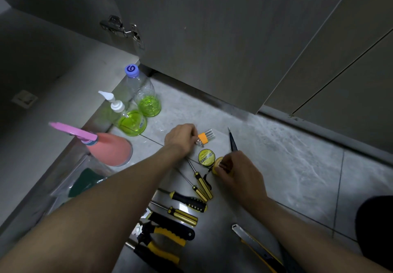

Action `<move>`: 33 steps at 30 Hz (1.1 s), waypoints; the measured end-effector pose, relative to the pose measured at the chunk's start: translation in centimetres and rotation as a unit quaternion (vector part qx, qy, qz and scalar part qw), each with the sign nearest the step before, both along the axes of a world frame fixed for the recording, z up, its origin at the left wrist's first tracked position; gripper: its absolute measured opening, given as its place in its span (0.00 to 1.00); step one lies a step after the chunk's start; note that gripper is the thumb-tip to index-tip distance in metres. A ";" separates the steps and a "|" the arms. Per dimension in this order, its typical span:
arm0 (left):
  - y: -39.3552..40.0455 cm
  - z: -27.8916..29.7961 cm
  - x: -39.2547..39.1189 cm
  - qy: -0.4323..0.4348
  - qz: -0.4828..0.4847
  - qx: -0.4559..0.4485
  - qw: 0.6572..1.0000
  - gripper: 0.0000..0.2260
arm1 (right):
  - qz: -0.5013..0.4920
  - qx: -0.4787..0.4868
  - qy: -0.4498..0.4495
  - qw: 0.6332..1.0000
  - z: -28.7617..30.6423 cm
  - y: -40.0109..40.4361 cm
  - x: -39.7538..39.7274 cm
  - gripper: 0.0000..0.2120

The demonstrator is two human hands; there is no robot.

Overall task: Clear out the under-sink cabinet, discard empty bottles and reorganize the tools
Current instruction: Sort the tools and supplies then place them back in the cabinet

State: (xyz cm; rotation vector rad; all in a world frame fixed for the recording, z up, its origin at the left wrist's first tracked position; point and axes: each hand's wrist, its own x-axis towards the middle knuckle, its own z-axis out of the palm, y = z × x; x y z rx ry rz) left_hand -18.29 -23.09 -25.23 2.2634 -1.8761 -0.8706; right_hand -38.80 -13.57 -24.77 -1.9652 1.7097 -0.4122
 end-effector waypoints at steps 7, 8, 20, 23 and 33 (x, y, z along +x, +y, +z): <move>0.5 0.3 -0.2 0.041 0.054 -0.027 0.997 0.07 | 0.121 0.014 0.092 0.988 -0.9 2.3 1.6 0.13; 0.6 0.2 -0.4 0.045 0.047 -0.028 0.997 0.09 | 0.130 0.022 0.096 0.987 -1.0 2.3 1.9 0.14; 1.1 0.4 1.4 0.021 0.054 0.030 0.998 0.07 | 0.149 0.037 0.101 0.983 -1.2 2.1 2.9 0.10; 1.1 0.6 1.6 0.004 0.065 0.053 0.996 0.07 | 0.157 0.032 0.105 0.981 -1.1 2.0 3.0 0.10; 2.4 0.7 3.3 -0.015 0.066 0.075 0.995 0.06 | 0.187 0.043 0.105 0.976 -0.7 2.0 3.7 0.11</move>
